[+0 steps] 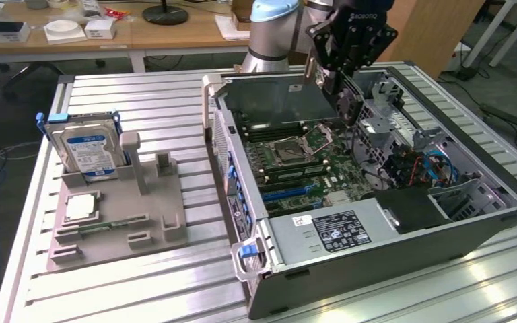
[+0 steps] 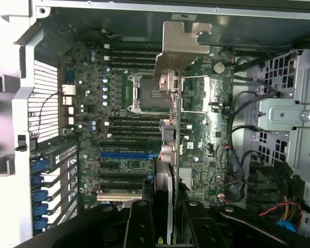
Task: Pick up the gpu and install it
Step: 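Pick up the gpu and move the gpu toward the slot, then insert the gpu into the slot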
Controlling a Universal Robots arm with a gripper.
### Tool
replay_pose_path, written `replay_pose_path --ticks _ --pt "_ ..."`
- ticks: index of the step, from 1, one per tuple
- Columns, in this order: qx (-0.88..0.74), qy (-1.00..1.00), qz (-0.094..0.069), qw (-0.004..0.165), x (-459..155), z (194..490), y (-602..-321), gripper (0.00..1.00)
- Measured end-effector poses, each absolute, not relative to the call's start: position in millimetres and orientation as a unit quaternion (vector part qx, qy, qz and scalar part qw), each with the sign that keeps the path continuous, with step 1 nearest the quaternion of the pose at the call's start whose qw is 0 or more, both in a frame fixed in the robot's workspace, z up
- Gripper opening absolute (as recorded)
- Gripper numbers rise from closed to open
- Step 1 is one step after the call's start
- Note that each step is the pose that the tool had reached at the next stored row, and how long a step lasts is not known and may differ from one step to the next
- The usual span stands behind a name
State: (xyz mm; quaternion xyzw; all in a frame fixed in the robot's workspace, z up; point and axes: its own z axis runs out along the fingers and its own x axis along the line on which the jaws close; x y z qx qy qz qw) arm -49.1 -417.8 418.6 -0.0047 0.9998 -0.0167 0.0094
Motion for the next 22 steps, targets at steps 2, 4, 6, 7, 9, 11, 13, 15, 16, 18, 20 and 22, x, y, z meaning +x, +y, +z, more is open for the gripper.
replay_pose_path --ticks 2,4,6,7,9,11,13,15,16,18,20,22 --pt "-0.005 1.0 -0.017 0.009 -42.8 418.6 -417.8 0.27" --pt "-0.005 1.0 -0.017 0.009 -37.5 418.5 -417.8 0.27" --pt "-0.005 1.0 -0.017 0.009 -32.0 418.4 -417.8 0.27" --pt "-0.005 1.0 -0.017 0.009 -31.0 418.4 -417.8 0.27" --pt "-0.005 1.0 -0.017 0.009 -30.5 418.3 -417.8 0.27" --pt "-0.005 1.0 -0.017 0.009 -30.4 418.4 -417.8 0.27" --pt "-0.005 1.0 -0.017 0.009 -30.4 418.4 -417.8 0.27" --pt "-0.005 1.0 -0.017 0.009 -30.4 418.3 -417.8 0.27" --pt "-0.005 1.0 -0.017 0.009 -30.4 418.3 -417.8 0.27" --pt "-0.005 1.0 -0.017 0.009 -30.4 418.3 -417.8 0.27" --pt "-0.005 1.0 -0.017 0.009 -30.4 418.4 -417.8 0.27" --pt "-0.005 1.0 -0.017 0.009 -30.4 418.3 -417.8 0.27"
